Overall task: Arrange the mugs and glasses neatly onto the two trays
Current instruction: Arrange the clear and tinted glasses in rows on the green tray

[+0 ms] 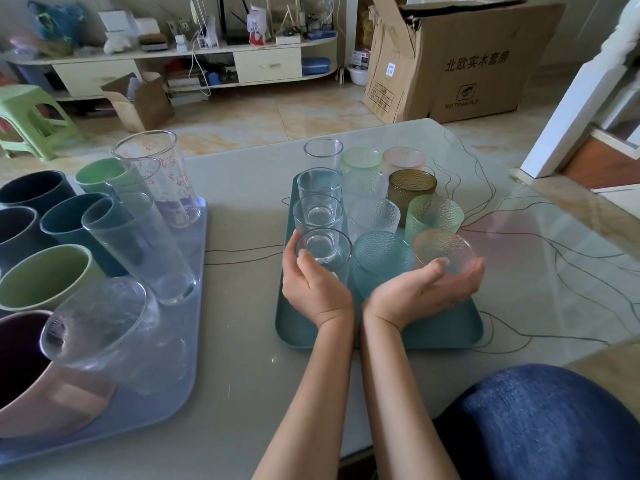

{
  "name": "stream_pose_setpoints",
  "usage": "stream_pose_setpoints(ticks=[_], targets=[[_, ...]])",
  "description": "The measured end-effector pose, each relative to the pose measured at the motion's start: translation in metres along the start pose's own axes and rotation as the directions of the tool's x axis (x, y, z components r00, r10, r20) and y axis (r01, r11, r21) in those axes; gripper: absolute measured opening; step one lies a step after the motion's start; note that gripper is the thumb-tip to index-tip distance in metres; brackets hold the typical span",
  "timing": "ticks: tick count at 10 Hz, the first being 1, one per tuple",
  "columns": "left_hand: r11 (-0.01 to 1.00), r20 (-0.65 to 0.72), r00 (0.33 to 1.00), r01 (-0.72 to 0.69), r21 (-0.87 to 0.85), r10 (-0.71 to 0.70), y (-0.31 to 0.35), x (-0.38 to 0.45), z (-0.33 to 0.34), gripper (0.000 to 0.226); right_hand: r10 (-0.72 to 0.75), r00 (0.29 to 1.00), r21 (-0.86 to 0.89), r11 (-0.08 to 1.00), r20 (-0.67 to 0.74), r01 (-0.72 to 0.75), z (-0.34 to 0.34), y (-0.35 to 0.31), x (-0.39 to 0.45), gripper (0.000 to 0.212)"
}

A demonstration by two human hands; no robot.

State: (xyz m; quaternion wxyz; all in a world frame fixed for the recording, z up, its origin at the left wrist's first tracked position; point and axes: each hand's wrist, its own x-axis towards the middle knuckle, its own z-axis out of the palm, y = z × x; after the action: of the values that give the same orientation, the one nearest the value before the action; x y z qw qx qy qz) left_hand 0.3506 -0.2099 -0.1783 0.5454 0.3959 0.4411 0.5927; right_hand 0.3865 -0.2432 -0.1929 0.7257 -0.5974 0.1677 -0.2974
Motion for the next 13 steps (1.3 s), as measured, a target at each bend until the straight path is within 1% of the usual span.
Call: stream_pose_setpoints(ticks=[1,2,3,4,5,6,7,8,9,10,11,12,13], targets=[[1.0,0.026,1.0,0.0,0.009,0.0,0.002,-0.001,-0.002,0.053,0.004,0.998,0.023,1.0,0.07,-0.006,-0.004,-0.01,0.004,0.058],[0.999,0.095,0.995,0.029,-0.014,-0.028,0.005,0.0,-0.009,0.056,0.045,0.991,0.061,0.997,0.122,-0.053,-0.012,-0.021,0.015,0.057],[0.995,0.147,0.986,0.083,-0.052,-0.075,0.004,0.01,-0.02,0.054,0.081,0.975,0.064,0.993,0.208,-0.096,-0.017,-0.042,0.041,0.057],[0.986,0.288,0.945,0.166,-0.013,-0.156,0.001,0.029,-0.028,0.04,0.192,0.907,-0.065,0.981,0.375,-0.181,-0.012,-0.068,0.084,0.048],[0.978,0.464,0.865,0.208,0.014,-0.19,0.001,0.043,-0.03,0.043,0.311,0.767,-0.378,0.921,0.561,-0.097,0.001,-0.082,0.121,0.041],[0.969,0.566,0.797,0.245,0.012,-0.209,0.003,0.049,-0.027,0.047,0.504,0.553,-0.587,0.809,0.663,-0.034,0.01,-0.073,0.133,0.042],[0.964,0.659,0.722,0.264,0.017,-0.209,-0.001,0.055,-0.022,0.046,0.604,0.405,-0.644,0.763,0.686,-0.048,0.019,-0.046,0.143,0.043],[0.964,0.702,0.683,0.265,0.02,-0.203,-0.01,0.06,-0.02,0.045,0.596,0.358,-0.633,0.774,0.718,-0.021,0.023,-0.043,0.143,0.039],[0.974,0.698,0.687,0.214,0.069,-0.2,-0.021,0.066,-0.02,0.044,0.569,0.361,-0.612,0.791,0.739,0.005,0.026,-0.036,0.146,0.038],[0.975,0.706,0.674,0.186,0.122,-0.217,-0.023,0.068,-0.022,0.047,0.567,0.364,-0.604,0.797,0.738,-0.017,0.026,-0.031,0.147,0.038],[0.973,0.705,0.672,0.189,0.134,-0.228,-0.02,0.068,-0.024,0.056,0.594,0.344,-0.609,0.79,0.727,-0.075,0.024,-0.033,0.142,0.036],[0.973,0.711,0.666,0.187,0.134,-0.226,-0.018,0.067,-0.025,0.057,0.587,0.353,-0.611,0.79,0.729,-0.051,0.022,-0.034,0.137,0.039],[0.971,0.701,0.673,0.191,0.145,-0.237,-0.017,0.066,-0.025,0.052,0.555,0.354,-0.591,0.806,0.752,-0.008,0.02,-0.035,0.134,0.04]])
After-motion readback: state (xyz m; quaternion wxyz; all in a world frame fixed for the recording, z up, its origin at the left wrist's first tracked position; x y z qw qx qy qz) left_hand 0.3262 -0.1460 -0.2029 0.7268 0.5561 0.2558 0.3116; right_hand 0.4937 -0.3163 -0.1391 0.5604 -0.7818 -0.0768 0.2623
